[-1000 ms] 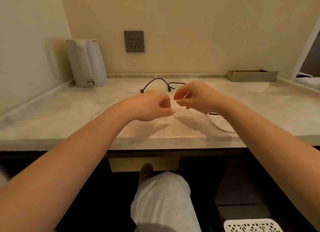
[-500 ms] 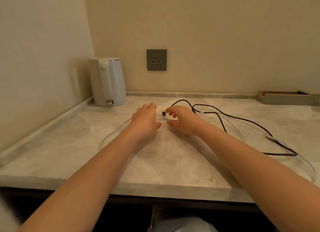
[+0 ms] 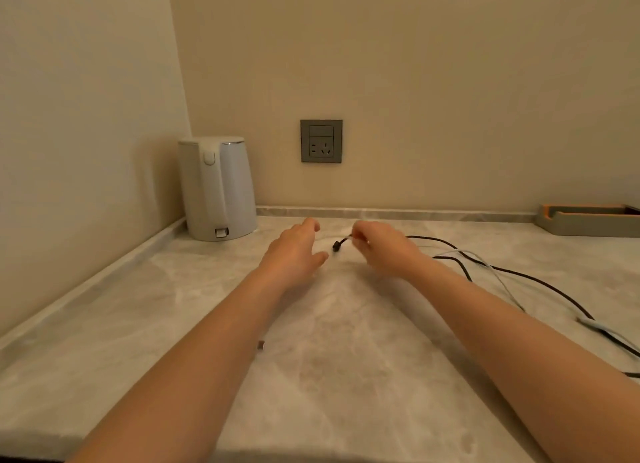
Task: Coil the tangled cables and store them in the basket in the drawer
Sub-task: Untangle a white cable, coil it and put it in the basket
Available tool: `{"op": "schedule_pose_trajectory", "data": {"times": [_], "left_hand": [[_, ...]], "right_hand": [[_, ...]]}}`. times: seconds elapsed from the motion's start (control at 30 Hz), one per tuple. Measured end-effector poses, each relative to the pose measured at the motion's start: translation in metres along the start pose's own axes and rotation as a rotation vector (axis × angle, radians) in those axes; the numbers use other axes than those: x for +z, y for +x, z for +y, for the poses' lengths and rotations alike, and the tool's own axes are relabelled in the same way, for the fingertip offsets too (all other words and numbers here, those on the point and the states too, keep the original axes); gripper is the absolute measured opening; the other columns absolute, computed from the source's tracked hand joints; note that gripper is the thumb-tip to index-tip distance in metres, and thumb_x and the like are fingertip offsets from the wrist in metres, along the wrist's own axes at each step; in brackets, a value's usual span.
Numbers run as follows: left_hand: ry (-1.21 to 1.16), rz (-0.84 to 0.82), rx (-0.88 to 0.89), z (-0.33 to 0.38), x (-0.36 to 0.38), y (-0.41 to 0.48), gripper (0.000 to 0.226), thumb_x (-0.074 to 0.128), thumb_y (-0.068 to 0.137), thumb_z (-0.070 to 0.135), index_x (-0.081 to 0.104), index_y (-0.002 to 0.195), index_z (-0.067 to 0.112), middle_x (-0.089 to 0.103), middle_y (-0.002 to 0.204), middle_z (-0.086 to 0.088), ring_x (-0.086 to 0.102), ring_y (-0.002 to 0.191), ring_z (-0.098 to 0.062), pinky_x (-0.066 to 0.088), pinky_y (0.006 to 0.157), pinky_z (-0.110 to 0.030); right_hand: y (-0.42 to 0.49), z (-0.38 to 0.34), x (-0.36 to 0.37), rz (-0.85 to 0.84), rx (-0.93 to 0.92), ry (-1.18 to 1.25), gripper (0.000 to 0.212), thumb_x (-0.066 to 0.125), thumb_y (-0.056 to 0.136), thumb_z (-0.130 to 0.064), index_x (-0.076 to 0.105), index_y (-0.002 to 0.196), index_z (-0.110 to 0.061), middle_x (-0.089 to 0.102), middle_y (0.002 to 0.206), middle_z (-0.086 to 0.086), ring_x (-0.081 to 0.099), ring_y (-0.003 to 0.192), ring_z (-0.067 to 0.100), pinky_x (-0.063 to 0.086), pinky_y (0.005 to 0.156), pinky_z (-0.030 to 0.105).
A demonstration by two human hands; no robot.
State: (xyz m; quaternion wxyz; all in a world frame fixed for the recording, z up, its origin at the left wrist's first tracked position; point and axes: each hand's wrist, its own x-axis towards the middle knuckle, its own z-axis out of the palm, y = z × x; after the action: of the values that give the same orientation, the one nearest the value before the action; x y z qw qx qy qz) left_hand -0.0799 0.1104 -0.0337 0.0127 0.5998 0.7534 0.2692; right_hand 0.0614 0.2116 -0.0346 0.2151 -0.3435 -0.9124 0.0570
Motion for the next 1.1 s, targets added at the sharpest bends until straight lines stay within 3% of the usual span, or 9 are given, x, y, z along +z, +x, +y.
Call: {"op": "schedule_pose_trajectory", "data": {"times": [0.17,0.3,0.43,0.53,0.63,0.7,0.8,0.9,1.1], "left_hand": [[-0.116,0.047,-0.064,0.003,-0.007,0.022,0.015,0.056,0.093,0.030,0.059,0.092,0.015,0.068,0.089,0.000,0.065,0.087,-0.021,0.053,0.083,-0.041],[-0.243,0.019,-0.021,0.021,-0.008,0.037,0.036,0.049,0.098,0.033,0.058,0.068,0.013,0.061,0.061,0.001,0.061,0.058,-0.014,0.048,0.064,-0.025],[-0.385,-0.027,-0.021,0.034,-0.001,0.046,0.041,0.046,0.099,0.031,0.055,0.064,0.012,0.048,0.054,-0.001,0.048,0.043,-0.010,0.039,0.049,-0.020],[-0.449,0.032,-0.010,0.032,0.002,0.048,0.040,0.048,0.098,0.030,0.053,0.062,0.014,0.041,0.054,0.000,0.040,0.046,-0.013,0.035,0.049,-0.025],[-0.319,0.069,0.074,0.027,0.007,0.045,0.041,0.051,0.097,0.028,0.052,0.057,0.017,0.037,0.050,0.002,0.033,0.045,-0.009,0.026,0.047,-0.023],[-0.287,0.101,0.135,0.025,0.008,0.044,0.041,0.054,0.096,0.027,0.052,0.056,0.018,0.037,0.049,0.004,0.032,0.046,-0.007,0.024,0.046,-0.019],[-0.300,0.167,0.266,0.025,0.006,0.042,0.038,0.058,0.093,0.025,0.054,0.056,0.018,0.042,0.053,0.001,0.034,0.050,-0.009,0.025,0.051,-0.022],[-0.301,0.222,0.322,0.024,0.006,0.040,0.032,0.062,0.090,0.025,0.062,0.064,0.006,0.047,0.057,-0.004,0.036,0.053,-0.011,0.027,0.054,-0.026],[-0.707,0.105,-0.073,0.018,0.003,0.033,0.037,0.050,0.098,0.027,0.058,0.066,0.009,0.049,0.057,-0.002,0.049,0.047,-0.011,0.045,0.061,-0.029]], "right_hand": [[0.006,0.035,-0.032,0.278,0.110,0.210,0.009,0.042,0.098,-0.013,0.049,0.095,-0.011,0.055,0.083,0.004,0.049,0.078,0.025,0.038,0.068,0.033],[0.005,0.063,-0.038,0.440,0.218,0.255,0.018,0.043,0.099,-0.014,0.059,0.103,-0.011,0.052,0.075,-0.002,0.047,0.073,0.021,0.035,0.065,0.030],[0.006,0.077,-0.032,0.450,0.321,0.226,0.020,0.041,0.098,-0.015,0.061,0.099,-0.018,0.067,0.088,0.009,0.060,0.080,0.029,0.049,0.071,0.038],[0.002,0.075,-0.025,0.319,0.331,0.120,0.033,0.041,0.097,-0.013,0.055,0.127,-0.016,0.062,0.120,0.013,0.056,0.109,0.031,0.046,0.092,0.041],[-0.002,0.062,-0.029,0.318,0.119,-0.039,0.048,0.044,0.098,-0.018,0.033,0.145,-0.013,0.044,0.141,0.008,0.038,0.129,0.027,0.028,0.105,0.035],[-0.004,0.047,-0.031,0.341,-0.046,-0.025,0.044,0.043,0.099,-0.021,0.037,0.143,-0.017,0.046,0.141,0.004,0.037,0.130,0.024,0.025,0.104,0.033],[-0.003,0.030,-0.026,0.272,-0.227,-0.045,0.031,0.042,0.100,-0.026,0.056,0.125,-0.017,0.062,0.115,0.001,0.052,0.109,0.022,0.034,0.093,0.034],[-0.005,0.029,-0.025,0.410,-0.317,-0.057,0.024,0.046,0.096,-0.028,0.061,0.085,-0.013,0.054,0.072,-0.003,0.049,0.068,0.022,0.035,0.062,0.031],[-0.010,0.036,-0.044,0.770,-0.163,-0.099,0.028,0.047,0.094,-0.032,0.061,0.076,-0.015,0.043,0.057,-0.010,0.044,0.050,0.020,0.030,0.048,0.025]]}}
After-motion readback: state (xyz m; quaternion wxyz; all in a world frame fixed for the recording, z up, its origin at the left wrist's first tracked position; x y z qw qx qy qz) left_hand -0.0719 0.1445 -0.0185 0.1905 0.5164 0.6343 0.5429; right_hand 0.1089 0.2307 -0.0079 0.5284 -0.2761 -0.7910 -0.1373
